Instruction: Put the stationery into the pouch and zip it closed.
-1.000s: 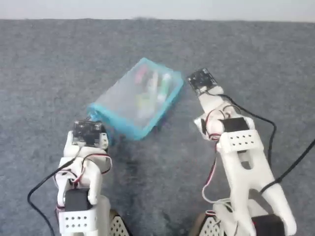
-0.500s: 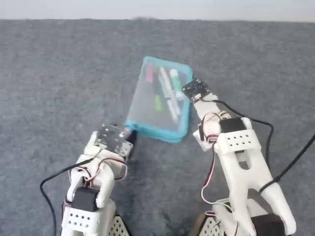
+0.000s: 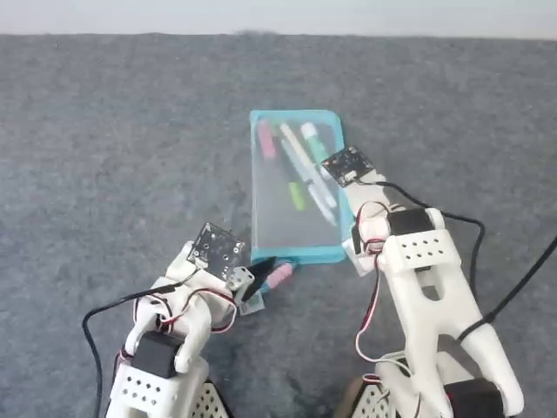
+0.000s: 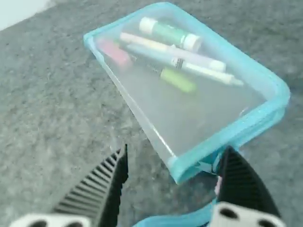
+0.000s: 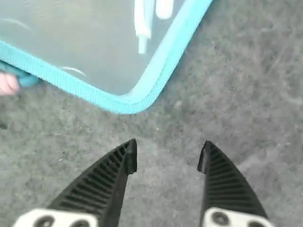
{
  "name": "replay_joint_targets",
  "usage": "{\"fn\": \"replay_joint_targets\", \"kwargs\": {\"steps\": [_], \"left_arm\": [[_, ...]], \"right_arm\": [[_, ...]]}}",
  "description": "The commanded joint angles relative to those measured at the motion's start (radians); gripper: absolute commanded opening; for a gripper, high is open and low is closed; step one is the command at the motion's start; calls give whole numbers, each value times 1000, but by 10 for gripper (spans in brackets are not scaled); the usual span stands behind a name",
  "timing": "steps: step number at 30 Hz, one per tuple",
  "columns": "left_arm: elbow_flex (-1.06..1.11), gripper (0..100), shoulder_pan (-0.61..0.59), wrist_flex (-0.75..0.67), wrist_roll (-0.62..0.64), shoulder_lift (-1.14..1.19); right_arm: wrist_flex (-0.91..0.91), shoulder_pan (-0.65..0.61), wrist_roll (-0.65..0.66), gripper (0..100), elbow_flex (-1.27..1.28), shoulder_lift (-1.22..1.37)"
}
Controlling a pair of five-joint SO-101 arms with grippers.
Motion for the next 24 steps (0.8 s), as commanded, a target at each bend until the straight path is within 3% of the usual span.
{"fn": "replay_joint_targets", "kwargs": {"steps": [1, 7, 12, 24], "left_arm": [[-38, 232, 8, -15, -11, -3], [-58, 217, -181, -114, 0, -5], [-74, 218, -276, -137, 77, -5], [-31, 218, -273, -155, 91, -5]], "right_arm": [[7, -5, -15, 206, -51, -21], [5, 1, -140, 1, -34, -188], [-8, 1, -150, 39, 129, -478], [-48, 188, -146, 45, 586, -1081]]}}
